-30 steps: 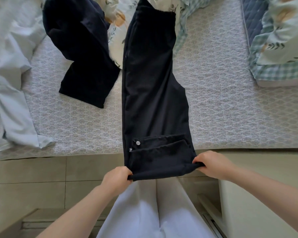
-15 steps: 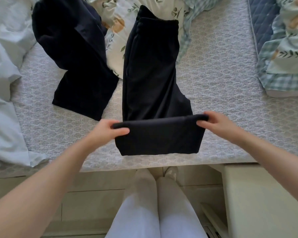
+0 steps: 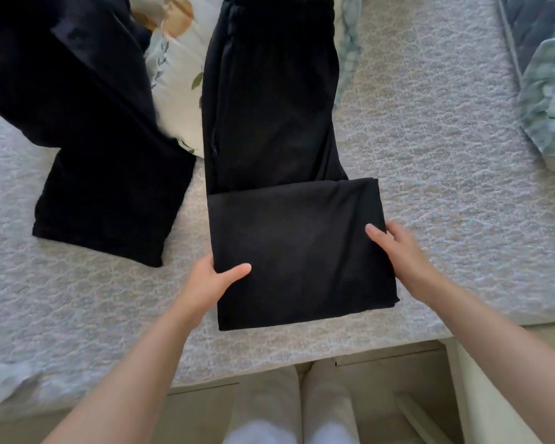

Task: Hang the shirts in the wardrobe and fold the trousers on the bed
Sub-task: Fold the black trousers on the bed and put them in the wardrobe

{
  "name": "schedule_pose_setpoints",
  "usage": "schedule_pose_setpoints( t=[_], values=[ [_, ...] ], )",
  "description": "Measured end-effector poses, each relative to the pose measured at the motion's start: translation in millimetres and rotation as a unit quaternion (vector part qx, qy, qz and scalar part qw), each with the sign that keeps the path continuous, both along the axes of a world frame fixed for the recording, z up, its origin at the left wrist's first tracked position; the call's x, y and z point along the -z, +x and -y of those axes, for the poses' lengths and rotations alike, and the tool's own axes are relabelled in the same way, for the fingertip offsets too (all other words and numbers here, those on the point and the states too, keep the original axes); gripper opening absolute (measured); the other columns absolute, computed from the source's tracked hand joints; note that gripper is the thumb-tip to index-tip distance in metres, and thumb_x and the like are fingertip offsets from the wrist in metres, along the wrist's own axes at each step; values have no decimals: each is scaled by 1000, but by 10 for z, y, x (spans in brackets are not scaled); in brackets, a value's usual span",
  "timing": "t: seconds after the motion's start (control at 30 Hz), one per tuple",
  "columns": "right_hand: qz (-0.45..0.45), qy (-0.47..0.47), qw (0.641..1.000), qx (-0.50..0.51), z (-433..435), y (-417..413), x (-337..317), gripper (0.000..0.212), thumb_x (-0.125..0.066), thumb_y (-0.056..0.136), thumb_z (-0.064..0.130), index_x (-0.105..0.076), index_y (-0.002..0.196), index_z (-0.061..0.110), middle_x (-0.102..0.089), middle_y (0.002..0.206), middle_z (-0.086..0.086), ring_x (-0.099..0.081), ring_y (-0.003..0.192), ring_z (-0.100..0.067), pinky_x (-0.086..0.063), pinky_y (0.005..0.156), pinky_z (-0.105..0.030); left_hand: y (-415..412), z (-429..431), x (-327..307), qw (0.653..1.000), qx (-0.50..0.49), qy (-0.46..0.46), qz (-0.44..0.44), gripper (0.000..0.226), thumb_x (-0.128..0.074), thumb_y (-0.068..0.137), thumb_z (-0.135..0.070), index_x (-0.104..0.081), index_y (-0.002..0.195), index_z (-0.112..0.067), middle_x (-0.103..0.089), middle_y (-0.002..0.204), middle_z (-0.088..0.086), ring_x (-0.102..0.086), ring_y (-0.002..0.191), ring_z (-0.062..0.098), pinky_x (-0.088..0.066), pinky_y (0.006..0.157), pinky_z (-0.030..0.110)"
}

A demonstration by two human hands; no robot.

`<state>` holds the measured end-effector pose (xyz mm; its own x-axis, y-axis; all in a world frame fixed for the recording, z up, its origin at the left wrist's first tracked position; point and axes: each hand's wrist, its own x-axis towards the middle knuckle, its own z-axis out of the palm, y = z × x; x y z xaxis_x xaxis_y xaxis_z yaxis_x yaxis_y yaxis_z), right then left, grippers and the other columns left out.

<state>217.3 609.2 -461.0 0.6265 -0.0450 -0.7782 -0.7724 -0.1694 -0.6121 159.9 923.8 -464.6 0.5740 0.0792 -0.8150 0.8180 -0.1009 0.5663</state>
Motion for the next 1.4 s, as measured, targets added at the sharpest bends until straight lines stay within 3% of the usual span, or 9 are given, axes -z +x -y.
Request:
schedule_pose_setpoints(
  t=[0.13,0.3,0.53,0.77,0.9,1.1,1.2,1.33,1.4],
  values=[
    [10,-6,999,-35,-34,-257,-112,36,-68,89,20,-55,121,25,-66,115,9,-64,105,-8,-51,89,-30,-221,25,-16,999,7,-29,-14,26,-60,96,-30,-60,122,-33,-68,115,-17,-64,107,4,-50,93,27],
    [-37,-12,989,-144,-40,-423,-106,61,-66,89,16,-31,134,38,-51,126,23,-51,111,8,-45,82,-16,-427,-28,30,998,61,6,-11,28,-56,98,-28,-56,125,-32,-66,116,-18,-62,108,0,-47,85,16],
    [-46,-83,982,-162,8,-600,-71,64,-65,90,20,-28,142,25,-50,125,15,-53,116,-5,-45,86,-19,-508,-46,63,977,85,197,-7,29,-69,88,-34,-52,109,-24,-62,97,-12,-61,89,9,-51,72,30],
    [-48,-38,966,-250,126,-619,-99,101,-71,84,15,4,146,45,-36,143,15,-47,124,-4,-44,92,-17,64,402,-74,849,189,420,258,51,-76,77,-21,-53,123,-15,-50,117,6,-47,109,27,-40,91,45],
    [-31,-45,973,-226,232,-587,-27,94,-69,85,26,1,135,66,-52,137,3,-56,121,-19,-50,98,-43,418,786,-52,831,313,330,320,54,-72,84,-25,-51,133,-16,-52,130,2,-47,122,22,-40,101,42],
    [-11,-101,987,-124,298,-275,-96,37,-49,98,38,-44,132,25,-72,96,-5,-69,91,-20,-56,73,-37,790,1238,-3,838,459,221,193,67,-62,91,-46,-34,146,-22,-54,134,-2,-49,125,19,-21,114,42],
    [25,-169,979,-111,364,-5,-84,24,-48,99,31,-59,114,15,-70,97,0,-67,97,-20,-55,86,-43,850,1244,-88,844,460,213,174,51,-67,88,-42,-49,134,-26,-60,124,-6,-54,116,19,-24,104,39],
    [25,-203,965,-167,305,358,-13,37,-53,96,34,-57,124,11,-63,117,-1,-59,108,-19,-49,98,-44,755,1085,-346,861,463,139,158,6,-68,88,-35,-67,91,-29,-66,87,-8,-59,91,17,-38,90,35],
    [24,-197,965,-172,207,535,33,40,-55,94,38,-56,124,12,-63,116,-3,-60,105,-21,-50,96,-44,657,973,-461,876,441,88,174,11,-70,88,-29,-66,78,-31,-63,74,-12,-59,81,8,-40,84,31]
  ],
)
